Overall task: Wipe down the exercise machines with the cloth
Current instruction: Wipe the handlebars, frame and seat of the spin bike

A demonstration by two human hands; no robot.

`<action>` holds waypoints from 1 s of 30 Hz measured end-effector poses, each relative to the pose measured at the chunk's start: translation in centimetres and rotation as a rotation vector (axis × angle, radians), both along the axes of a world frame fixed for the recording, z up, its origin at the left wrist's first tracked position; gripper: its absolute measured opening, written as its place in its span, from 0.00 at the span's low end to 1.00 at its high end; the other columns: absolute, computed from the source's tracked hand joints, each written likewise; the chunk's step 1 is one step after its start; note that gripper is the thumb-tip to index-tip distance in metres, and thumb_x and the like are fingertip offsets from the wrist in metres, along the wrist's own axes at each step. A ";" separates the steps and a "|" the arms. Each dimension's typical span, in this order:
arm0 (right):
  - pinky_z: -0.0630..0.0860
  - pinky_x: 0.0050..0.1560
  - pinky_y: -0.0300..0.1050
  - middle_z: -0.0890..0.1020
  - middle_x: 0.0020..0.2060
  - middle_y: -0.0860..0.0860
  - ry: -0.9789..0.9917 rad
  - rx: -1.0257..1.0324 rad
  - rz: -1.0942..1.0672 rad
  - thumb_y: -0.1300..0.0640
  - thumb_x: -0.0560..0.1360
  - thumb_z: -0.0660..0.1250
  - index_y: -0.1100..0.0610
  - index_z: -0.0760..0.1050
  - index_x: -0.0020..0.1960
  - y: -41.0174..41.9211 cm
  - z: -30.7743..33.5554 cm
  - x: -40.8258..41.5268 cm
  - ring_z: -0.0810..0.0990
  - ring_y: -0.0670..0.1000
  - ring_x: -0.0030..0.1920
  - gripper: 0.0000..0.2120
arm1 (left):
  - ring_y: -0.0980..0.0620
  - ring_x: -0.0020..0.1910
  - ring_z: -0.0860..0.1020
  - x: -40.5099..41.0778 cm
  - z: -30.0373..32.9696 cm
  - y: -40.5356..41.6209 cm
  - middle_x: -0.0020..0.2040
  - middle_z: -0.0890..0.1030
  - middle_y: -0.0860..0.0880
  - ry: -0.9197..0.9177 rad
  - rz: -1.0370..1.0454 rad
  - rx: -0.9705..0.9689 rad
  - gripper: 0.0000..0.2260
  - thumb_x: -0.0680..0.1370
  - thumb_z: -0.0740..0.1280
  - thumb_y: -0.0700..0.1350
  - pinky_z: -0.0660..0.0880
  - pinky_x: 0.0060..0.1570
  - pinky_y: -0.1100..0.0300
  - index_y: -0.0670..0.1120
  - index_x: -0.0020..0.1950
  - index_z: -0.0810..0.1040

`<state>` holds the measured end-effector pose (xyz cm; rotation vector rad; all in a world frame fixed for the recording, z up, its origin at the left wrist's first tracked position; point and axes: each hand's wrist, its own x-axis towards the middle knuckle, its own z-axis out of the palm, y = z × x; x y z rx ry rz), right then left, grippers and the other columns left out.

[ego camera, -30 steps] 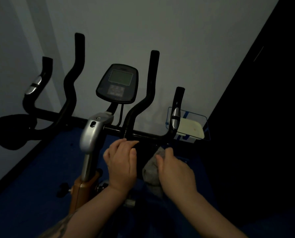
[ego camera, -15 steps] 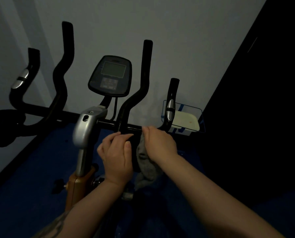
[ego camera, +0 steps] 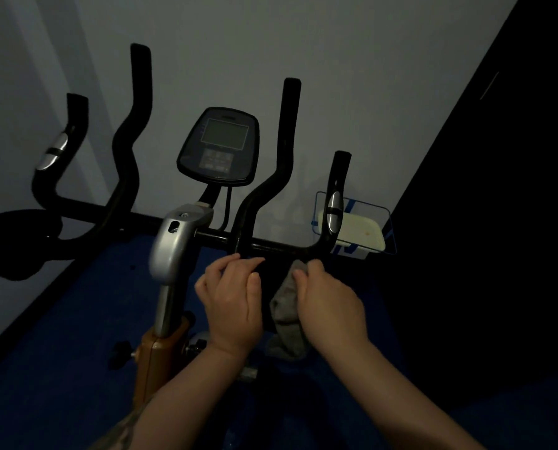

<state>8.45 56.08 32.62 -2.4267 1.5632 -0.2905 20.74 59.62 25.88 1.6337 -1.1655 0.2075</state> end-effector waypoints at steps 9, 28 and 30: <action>0.65 0.35 0.46 0.75 0.41 0.49 -0.014 -0.011 0.002 0.46 0.83 0.46 0.54 0.68 0.51 -1.0 0.0 1.1 0.75 0.51 0.42 0.16 | 0.51 0.59 0.71 -0.1 0.1 0.1 0.50 0.80 0.54 0.003 0.005 0.001 0.18 0.79 0.52 0.48 0.56 0.54 0.58 0.47 0.53 0.80; 0.77 0.44 0.51 0.79 0.48 0.55 0.011 -0.002 0.049 0.53 0.84 0.46 0.58 0.72 0.55 -1.9 1.2 2.3 0.78 0.56 0.45 0.17 | 0.51 0.59 0.71 -0.2 0.0 -0.1 0.50 0.78 0.57 0.035 0.009 -0.027 0.18 0.79 0.52 0.48 0.56 0.54 0.58 0.47 0.53 0.80; 0.74 0.40 0.48 0.77 0.46 0.52 -0.003 -0.033 0.007 0.51 0.84 0.45 0.56 0.69 0.52 -0.3 0.7 1.1 0.77 0.54 0.44 0.16 | 0.51 0.59 0.71 -0.1 -0.1 0.0 0.50 0.79 0.56 0.017 0.008 -0.010 0.18 0.79 0.52 0.48 0.56 0.54 0.58 0.48 0.53 0.80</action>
